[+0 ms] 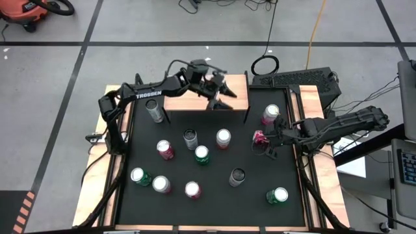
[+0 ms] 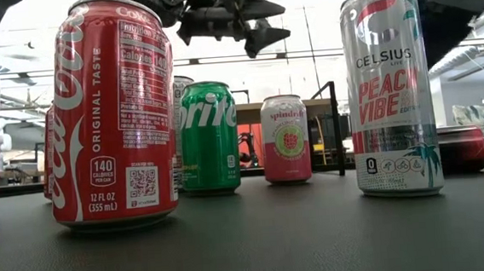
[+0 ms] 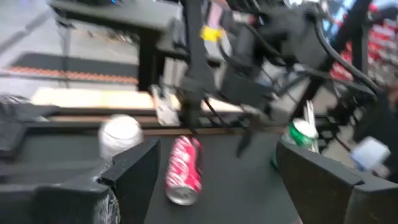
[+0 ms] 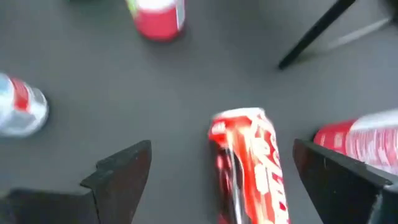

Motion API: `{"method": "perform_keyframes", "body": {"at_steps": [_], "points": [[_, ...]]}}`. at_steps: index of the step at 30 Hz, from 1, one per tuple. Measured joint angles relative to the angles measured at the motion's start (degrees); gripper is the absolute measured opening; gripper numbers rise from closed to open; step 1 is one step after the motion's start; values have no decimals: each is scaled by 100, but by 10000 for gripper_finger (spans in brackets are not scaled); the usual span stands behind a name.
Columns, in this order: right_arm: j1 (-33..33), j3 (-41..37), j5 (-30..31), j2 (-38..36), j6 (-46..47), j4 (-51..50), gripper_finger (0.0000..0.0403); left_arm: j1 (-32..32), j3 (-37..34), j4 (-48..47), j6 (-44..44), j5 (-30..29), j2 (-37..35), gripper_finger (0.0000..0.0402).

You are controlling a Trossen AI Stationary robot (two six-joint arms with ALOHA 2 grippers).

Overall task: Place canned beverage on shelf
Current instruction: Put the top right red soda can on the shelf

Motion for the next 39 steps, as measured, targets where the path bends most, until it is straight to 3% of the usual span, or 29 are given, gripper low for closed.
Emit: {"method": "perform_keyframes", "body": {"at_steps": [4, 11, 19, 39], "points": [[-130, 0, -272, 214, -14, -81, 370, -278, -2, -455, 177, -48, 0, 315], [-530, -2, -474, 781, -430, -127, 370, -891, -4, -1005, 514, -1157, -40, 315], [-949, -2, -606, 1222, -1115, -198, 371, -1455, -4, -1057, 519, -1671, -46, 315], [-1567, -4, -1044, 2017, -2106, 50, 370, -1696, -319, -1386, 364, -2661, -420, 315]]}}
